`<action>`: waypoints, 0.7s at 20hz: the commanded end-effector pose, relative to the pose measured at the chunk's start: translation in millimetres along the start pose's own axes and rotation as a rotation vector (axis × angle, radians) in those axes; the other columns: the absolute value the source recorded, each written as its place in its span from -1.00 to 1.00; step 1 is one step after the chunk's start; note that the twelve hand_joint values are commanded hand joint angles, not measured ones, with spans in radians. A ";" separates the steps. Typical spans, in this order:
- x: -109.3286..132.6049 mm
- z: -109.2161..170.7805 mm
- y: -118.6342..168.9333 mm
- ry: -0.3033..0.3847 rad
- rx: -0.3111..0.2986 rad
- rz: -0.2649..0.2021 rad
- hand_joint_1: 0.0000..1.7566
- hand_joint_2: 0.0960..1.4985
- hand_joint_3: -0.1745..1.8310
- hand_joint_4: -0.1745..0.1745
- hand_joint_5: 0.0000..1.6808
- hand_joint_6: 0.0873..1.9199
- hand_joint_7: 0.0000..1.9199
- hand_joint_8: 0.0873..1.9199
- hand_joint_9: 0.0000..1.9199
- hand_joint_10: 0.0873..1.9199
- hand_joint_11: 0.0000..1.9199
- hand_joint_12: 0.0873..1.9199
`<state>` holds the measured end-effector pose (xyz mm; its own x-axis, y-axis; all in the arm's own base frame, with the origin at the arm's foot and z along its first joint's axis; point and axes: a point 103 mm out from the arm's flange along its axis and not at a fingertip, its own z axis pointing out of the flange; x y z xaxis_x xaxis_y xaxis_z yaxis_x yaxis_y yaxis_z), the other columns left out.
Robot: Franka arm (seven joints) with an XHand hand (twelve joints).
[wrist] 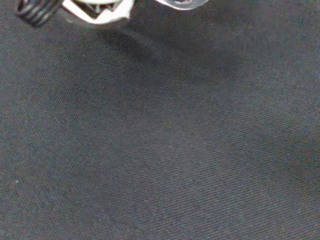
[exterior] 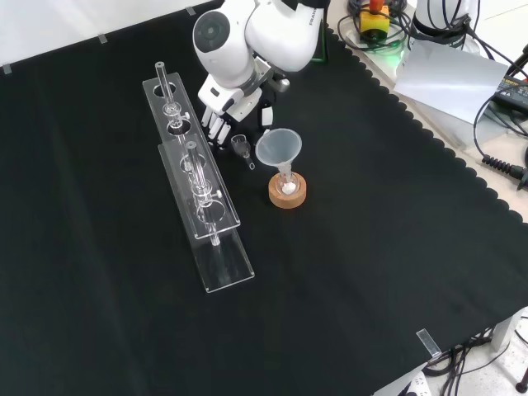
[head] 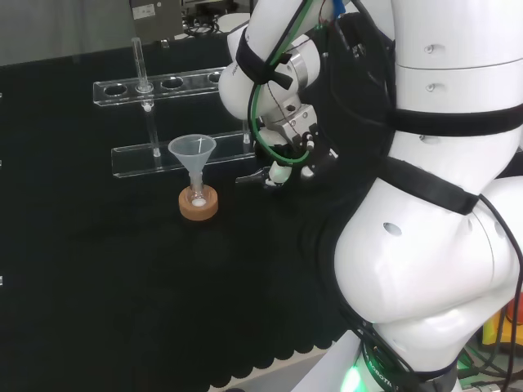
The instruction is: Put the weighing funnel back on the table.
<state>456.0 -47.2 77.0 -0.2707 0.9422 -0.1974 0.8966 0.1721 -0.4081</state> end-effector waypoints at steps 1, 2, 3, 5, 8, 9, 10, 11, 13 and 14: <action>-6.2 -12.4 -11.7 -0.003 -0.042 -0.011 -0.05 -0.18 -0.24 -0.43 -0.55 -0.55 -0.65 -0.26 -0.27 -0.42 -0.43 0.23; -6.3 -16.1 -14.5 -0.001 -0.051 -0.012 -0.05 -0.18 -0.24 -0.43 -0.56 -0.56 -0.65 -0.26 -0.28 -0.42 -0.43 0.23; -6.2 -20.0 -17.3 0.002 -0.058 -0.014 -0.05 -0.18 -0.24 -0.43 -0.56 -0.57 -0.65 -0.26 -0.28 -0.42 -0.43 0.23; -6.1 -27.8 -23.1 0.002 -0.071 -0.015 -0.06 -0.18 -0.25 -0.43 -0.56 -0.61 -0.66 -0.26 -0.30 -0.42 -0.45 0.24; -5.7 -39.0 -31.7 0.001 -0.088 -0.010 -0.06 -0.18 -0.25 -0.42 -0.56 -0.65 -0.66 -0.27 -0.31 -0.41 -0.45 0.25; -5.6 -43.0 -34.8 0.000 -0.093 -0.008 -0.07 -0.18 -0.26 -0.42 -0.55 -0.67 -0.66 -0.27 -0.31 -0.41 -0.45 0.25; -5.6 -46.5 -37.4 -0.001 -0.097 -0.005 -0.07 -0.18 -0.26 -0.42 -0.55 -0.68 -0.66 -0.27 -0.31 -0.41 -0.46 0.25; -5.9 -50.2 -40.2 0.001 -0.101 -0.001 -0.07 -0.18 -0.26 -0.42 -0.55 -0.69 -0.66 -0.27 -0.31 -0.41 -0.46 0.25; -6.2 -57.2 -45.4 0.000 -0.111 0.005 -0.07 -0.18 -0.26 -0.42 -0.54 -0.71 -0.66 -0.27 -0.31 -0.41 -0.46 0.25; -6.4 -60.7 -48.0 -0.002 -0.115 0.007 -0.08 -0.18 -0.26 -0.42 -0.54 -0.73 -0.66 -0.28 -0.31 -0.41 -0.46 0.25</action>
<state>446.9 -47.0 133.9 -0.2704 0.9415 -0.2013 0.9273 0.1985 -0.3174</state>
